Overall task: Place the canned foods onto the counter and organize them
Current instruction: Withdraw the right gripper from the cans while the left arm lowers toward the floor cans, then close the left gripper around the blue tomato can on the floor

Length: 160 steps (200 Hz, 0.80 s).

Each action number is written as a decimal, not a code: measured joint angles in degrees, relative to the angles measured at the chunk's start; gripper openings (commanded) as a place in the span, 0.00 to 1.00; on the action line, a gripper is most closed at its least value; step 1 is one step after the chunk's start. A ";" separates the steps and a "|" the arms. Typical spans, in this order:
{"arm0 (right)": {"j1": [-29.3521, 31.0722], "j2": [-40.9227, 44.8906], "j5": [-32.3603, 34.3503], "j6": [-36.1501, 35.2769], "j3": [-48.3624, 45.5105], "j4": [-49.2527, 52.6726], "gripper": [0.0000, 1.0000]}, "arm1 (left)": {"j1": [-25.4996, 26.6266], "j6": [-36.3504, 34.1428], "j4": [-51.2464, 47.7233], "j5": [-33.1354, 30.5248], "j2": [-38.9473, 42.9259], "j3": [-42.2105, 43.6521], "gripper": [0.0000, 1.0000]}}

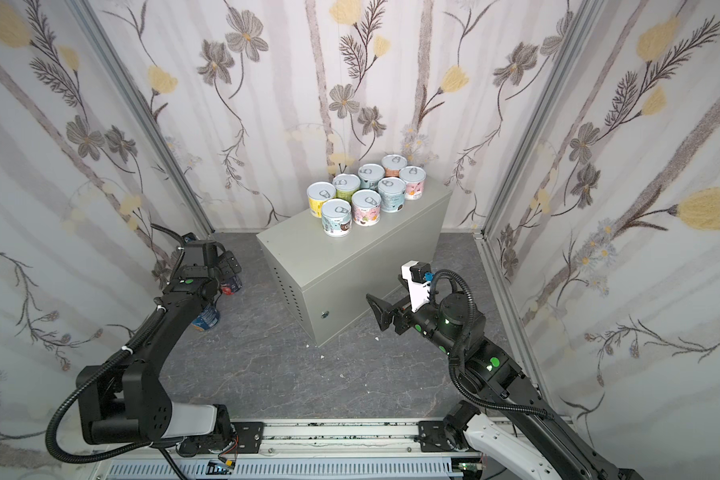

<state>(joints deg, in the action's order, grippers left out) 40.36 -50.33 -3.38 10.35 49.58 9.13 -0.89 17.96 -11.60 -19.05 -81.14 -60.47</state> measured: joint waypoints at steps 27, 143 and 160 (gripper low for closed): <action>-0.44 -0.02 -1.25 -0.02 -0.66 -1.14 1.00 | -0.94 -0.74 3.02 -0.87 -5.25 -0.13 1.00; -2.43 -3.61 -4.00 0.02 -1.62 -2.25 1.00 | -4.15 -1.49 8.00 -0.87 -22.38 -9.05 1.00; -2.91 -4.02 -4.26 0.04 -1.64 -2.43 1.00 | -4.39 -1.51 8.37 -0.85 -23.87 -9.97 1.00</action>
<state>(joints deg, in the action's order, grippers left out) 37.45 -54.35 -7.64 10.39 47.94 6.70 -5.28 16.45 -3.22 -19.90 -105.01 -70.43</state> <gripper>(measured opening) 0.996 0.997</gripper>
